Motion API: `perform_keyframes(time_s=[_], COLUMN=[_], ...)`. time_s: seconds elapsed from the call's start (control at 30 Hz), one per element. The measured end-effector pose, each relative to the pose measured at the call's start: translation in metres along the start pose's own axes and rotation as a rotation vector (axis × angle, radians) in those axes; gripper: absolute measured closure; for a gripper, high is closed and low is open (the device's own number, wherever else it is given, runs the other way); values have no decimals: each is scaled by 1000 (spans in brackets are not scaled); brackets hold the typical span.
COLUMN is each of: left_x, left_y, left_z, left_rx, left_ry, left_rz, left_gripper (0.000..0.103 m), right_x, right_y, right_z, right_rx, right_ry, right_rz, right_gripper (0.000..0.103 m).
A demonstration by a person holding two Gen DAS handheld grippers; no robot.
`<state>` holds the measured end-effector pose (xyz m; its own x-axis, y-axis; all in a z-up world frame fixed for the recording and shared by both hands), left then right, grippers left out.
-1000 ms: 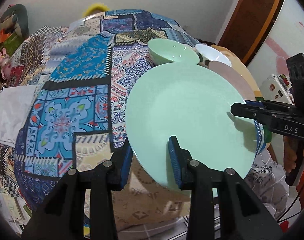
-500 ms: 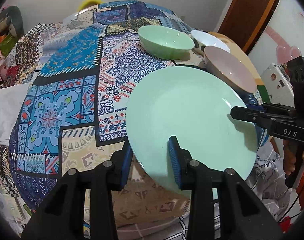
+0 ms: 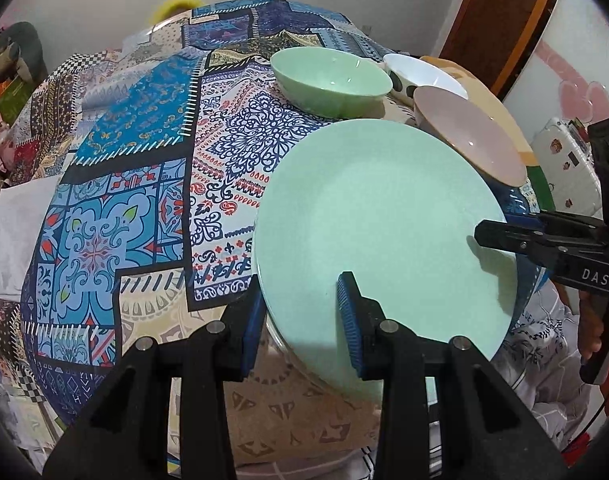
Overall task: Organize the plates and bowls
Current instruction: 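Lower the mint green plate with the left gripper onto the right gripper's stack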
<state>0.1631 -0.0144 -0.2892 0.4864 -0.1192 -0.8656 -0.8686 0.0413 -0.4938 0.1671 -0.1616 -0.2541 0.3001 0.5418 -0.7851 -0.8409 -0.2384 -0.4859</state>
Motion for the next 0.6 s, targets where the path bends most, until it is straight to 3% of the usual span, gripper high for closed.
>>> perform_keyframes(time_s=[0.13, 0.27, 0.6], left_x=[3, 1, 3], left_y=[-1, -1, -1], left_z=[2, -12, -11], left_rx=[21, 56, 22], left_ry=[-40, 15, 14], left_rz=[-4, -4, -5], left_gripper=[68, 69, 69], right_x=[0, 0, -4], right_y=[0, 1, 0], right_z=[-1, 2, 0], right_rx=[-3, -12, -14], right_ry=[1, 2, 11], right_rz=[1, 4, 0], right_gripper=[74, 74, 74])
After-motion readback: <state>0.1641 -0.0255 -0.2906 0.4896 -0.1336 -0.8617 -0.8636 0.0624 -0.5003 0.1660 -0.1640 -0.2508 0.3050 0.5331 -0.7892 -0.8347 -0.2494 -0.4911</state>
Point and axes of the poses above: each gripper's, at about its wrist camera, not at the fingertips, and x roughly the way its jaws point, z to its left, y to its underside, the point moved 10 cm from there along x, roughly the way its jaws point
